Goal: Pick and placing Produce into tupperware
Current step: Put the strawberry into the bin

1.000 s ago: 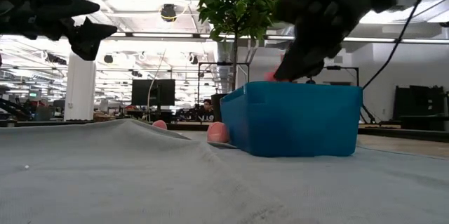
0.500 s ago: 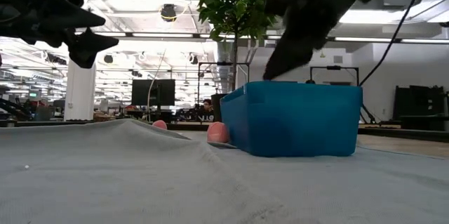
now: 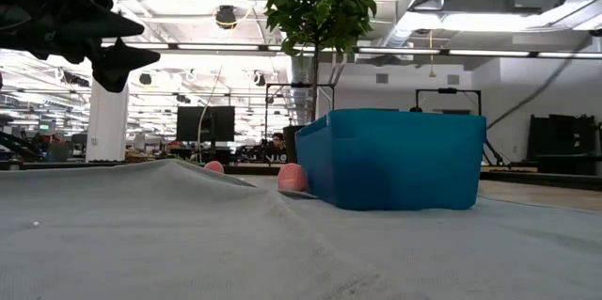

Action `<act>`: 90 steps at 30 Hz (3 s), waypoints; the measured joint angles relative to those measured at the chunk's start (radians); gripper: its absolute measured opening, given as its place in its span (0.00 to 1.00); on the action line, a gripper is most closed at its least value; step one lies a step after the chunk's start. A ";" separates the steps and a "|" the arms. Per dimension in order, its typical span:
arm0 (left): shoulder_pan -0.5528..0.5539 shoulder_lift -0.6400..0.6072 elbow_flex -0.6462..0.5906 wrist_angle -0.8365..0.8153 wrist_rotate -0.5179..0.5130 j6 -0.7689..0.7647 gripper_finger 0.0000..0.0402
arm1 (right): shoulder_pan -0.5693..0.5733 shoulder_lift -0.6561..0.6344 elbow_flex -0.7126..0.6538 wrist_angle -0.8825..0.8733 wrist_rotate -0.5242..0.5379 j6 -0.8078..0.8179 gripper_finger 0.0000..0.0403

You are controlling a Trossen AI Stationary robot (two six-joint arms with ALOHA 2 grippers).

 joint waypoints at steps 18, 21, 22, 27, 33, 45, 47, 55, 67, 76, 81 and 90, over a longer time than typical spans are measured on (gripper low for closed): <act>0.000 0.000 0.000 0.059 0.002 0.002 0.59 | 0.118 -0.615 -0.451 0.266 0.000 -0.121 0.65; 0.000 0.000 0.000 0.062 0.019 -0.014 0.59 | 0.117 -0.684 -0.533 0.311 0.003 -0.136 0.65; 0.000 0.000 0.000 0.062 0.018 -0.022 0.59 | 0.114 -0.706 -0.556 0.304 0.004 -0.139 0.65; 0.000 0.000 0.000 0.043 -0.017 -0.052 0.59 | 0.063 -0.778 -0.610 0.208 0.179 -0.032 0.65; 0.002 0.001 0.000 0.030 -0.112 -0.061 0.59 | 0.004 -0.788 -0.677 0.228 0.066 -0.064 0.65; 0.002 0.240 0.000 -0.002 -0.302 -0.294 0.59 | -0.152 -0.793 -0.807 0.327 -0.155 -0.049 0.65; 0.002 0.295 0.000 0.016 -0.284 -0.350 0.59 | -0.166 -0.793 -0.807 0.327 -0.155 -0.037 0.65; -0.004 0.515 0.001 0.224 -0.253 -0.460 0.59 | -0.177 -0.793 -0.807 0.325 -0.155 -0.031 0.65; -0.032 0.937 0.252 0.094 -0.280 -0.515 0.59 | -0.141 -0.793 -0.808 0.304 -0.156 -0.023 0.65; -0.043 1.207 0.409 0.006 -0.282 -0.534 0.59 | -0.115 -0.793 -0.808 0.295 -0.157 -0.012 0.65; -0.043 1.272 0.466 -0.120 -0.315 -0.558 0.59 | -0.083 -0.793 -0.808 0.294 -0.157 -0.012 0.65; -0.051 1.294 0.496 -0.192 -0.357 -0.570 0.58 | -0.056 -0.793 -0.808 0.297 -0.157 -0.013 0.65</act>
